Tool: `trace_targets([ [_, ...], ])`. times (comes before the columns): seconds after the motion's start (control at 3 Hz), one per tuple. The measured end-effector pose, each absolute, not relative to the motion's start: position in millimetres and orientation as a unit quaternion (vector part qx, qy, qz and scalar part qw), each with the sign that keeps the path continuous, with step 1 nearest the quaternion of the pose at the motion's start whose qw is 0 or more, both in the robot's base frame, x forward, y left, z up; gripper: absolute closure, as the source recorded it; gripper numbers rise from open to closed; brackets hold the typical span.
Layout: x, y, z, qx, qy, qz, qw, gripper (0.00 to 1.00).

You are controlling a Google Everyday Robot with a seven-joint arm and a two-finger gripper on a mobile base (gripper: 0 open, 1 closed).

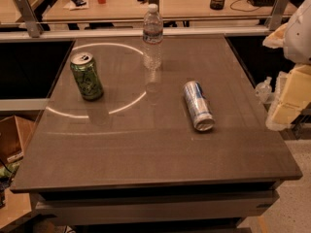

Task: Place redbull can upright

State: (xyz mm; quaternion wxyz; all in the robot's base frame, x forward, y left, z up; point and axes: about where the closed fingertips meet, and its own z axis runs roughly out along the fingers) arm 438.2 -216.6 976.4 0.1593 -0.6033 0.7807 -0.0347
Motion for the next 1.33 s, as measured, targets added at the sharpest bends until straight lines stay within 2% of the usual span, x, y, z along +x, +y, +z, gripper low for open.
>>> trace_targets([
  [0.67,440.5,-214.4,975.4,-0.577,0.800,-0.027,0.165,0.00],
  [1.33,458.2,-204.3,949.8,-0.460,0.873,-0.041,0.155,0.00],
])
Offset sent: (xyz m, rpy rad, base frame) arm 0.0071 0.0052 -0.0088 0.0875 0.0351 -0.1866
